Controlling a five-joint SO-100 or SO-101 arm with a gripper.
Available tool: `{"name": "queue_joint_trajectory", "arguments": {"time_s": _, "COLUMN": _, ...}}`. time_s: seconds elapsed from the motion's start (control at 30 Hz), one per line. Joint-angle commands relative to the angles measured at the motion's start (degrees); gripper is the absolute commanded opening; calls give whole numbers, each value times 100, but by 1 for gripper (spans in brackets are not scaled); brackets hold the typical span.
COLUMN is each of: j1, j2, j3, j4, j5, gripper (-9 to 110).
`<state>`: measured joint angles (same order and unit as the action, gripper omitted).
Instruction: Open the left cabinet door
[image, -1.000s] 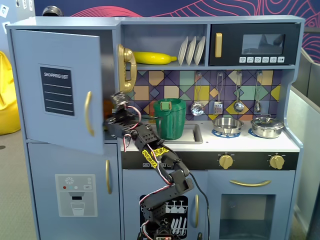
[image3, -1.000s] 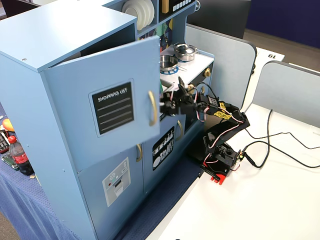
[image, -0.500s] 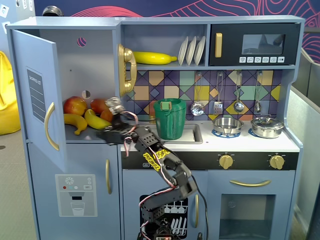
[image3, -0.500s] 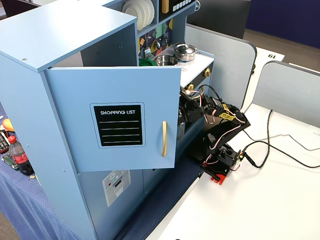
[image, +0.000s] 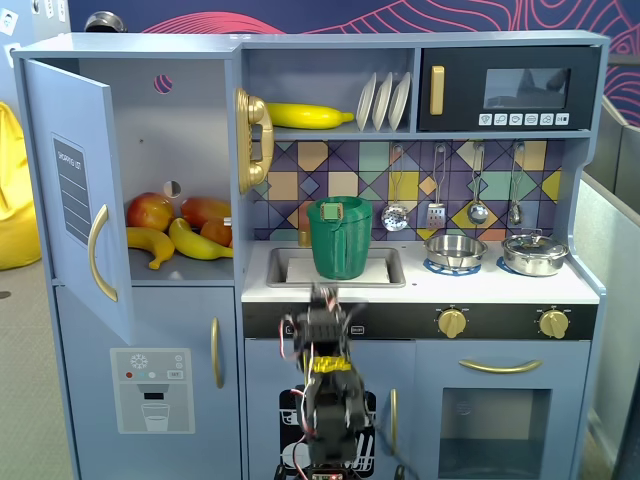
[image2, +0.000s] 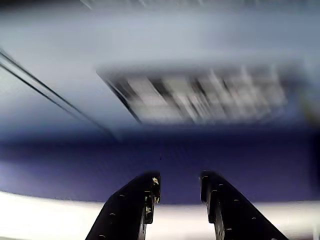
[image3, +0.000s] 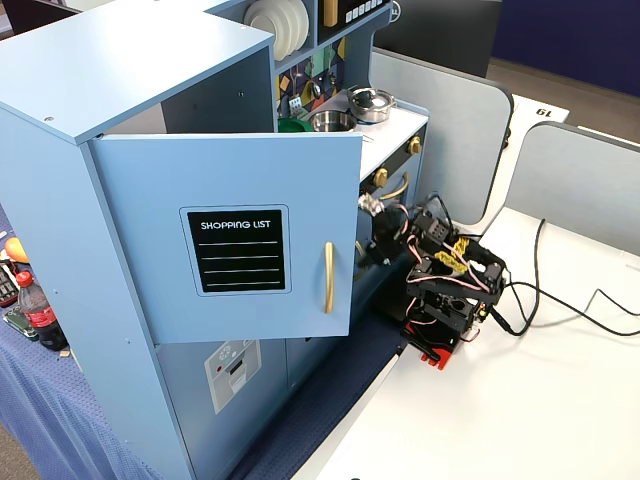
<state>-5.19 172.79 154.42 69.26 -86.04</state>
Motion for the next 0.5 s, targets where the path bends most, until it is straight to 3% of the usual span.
{"name": "queue_joint_trajectory", "arguments": {"time_s": 0.0, "j1": 439, "j2": 624, "j3": 861, "j4": 185, "j5": 149, "gripper": 0}}
{"name": "queue_joint_trajectory", "arguments": {"time_s": 0.2, "j1": 914, "j2": 923, "j3": 1723, "j4": 404, "j5": 536, "gripper": 0}}
{"name": "queue_joint_trajectory", "arguments": {"time_s": 0.37, "j1": 677, "j2": 923, "j3": 1723, "j4": 712, "j5": 1090, "gripper": 0}}
{"name": "queue_joint_trajectory", "arguments": {"time_s": 0.47, "j1": 589, "j2": 923, "j3": 1723, "j4": 1143, "j5": 888, "gripper": 0}}
